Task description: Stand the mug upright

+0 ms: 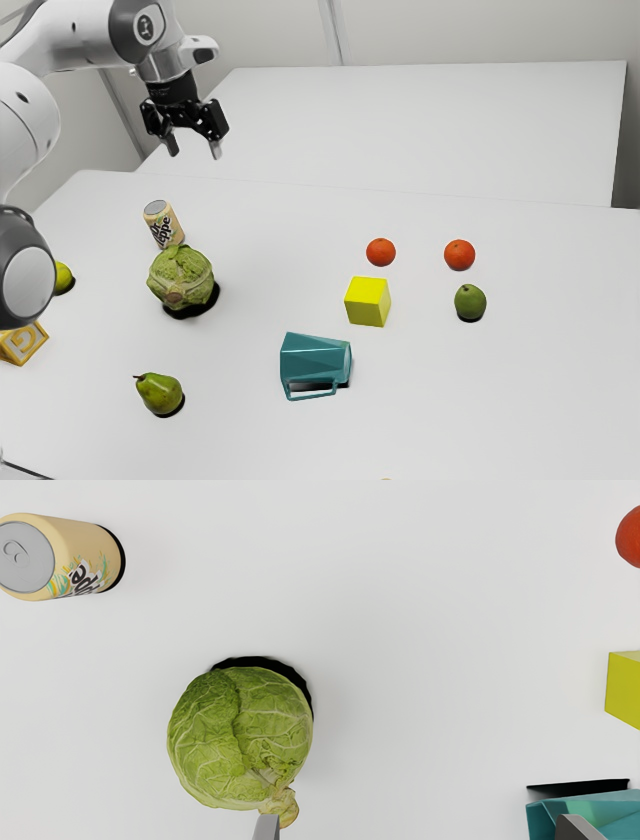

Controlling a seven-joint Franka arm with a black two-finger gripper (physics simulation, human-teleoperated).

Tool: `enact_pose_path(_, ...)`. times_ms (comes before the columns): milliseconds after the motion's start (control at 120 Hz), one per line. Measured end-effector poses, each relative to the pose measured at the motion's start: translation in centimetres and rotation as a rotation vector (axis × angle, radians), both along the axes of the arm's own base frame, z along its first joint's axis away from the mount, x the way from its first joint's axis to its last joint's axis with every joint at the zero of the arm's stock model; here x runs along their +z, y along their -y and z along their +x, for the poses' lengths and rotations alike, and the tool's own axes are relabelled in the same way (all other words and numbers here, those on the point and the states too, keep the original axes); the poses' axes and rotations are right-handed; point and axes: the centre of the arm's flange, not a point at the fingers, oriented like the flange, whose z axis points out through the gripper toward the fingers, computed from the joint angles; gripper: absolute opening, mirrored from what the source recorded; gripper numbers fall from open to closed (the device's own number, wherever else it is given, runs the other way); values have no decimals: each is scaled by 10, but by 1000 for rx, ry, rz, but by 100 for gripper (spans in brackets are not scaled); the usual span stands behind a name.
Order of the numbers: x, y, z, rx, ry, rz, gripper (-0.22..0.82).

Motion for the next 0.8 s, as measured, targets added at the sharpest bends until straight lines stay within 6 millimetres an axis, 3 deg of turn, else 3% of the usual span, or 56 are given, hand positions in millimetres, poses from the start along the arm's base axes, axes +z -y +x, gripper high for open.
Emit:
enact_pose_path(142, 2, -1, -3, 3, -1, -2, 60)
enact_pose_path(233, 2, 19, -13, -33, -11, -5, 60)
enact_pose_path(417, -58, 36, -70, -42, -77, -101, 60)
enact_pose_path(575, -114, 58, -105, 0, -89, -200, 60)
enact_pose_path(800, -166, 69, -127, 135, -50, -333, 60)
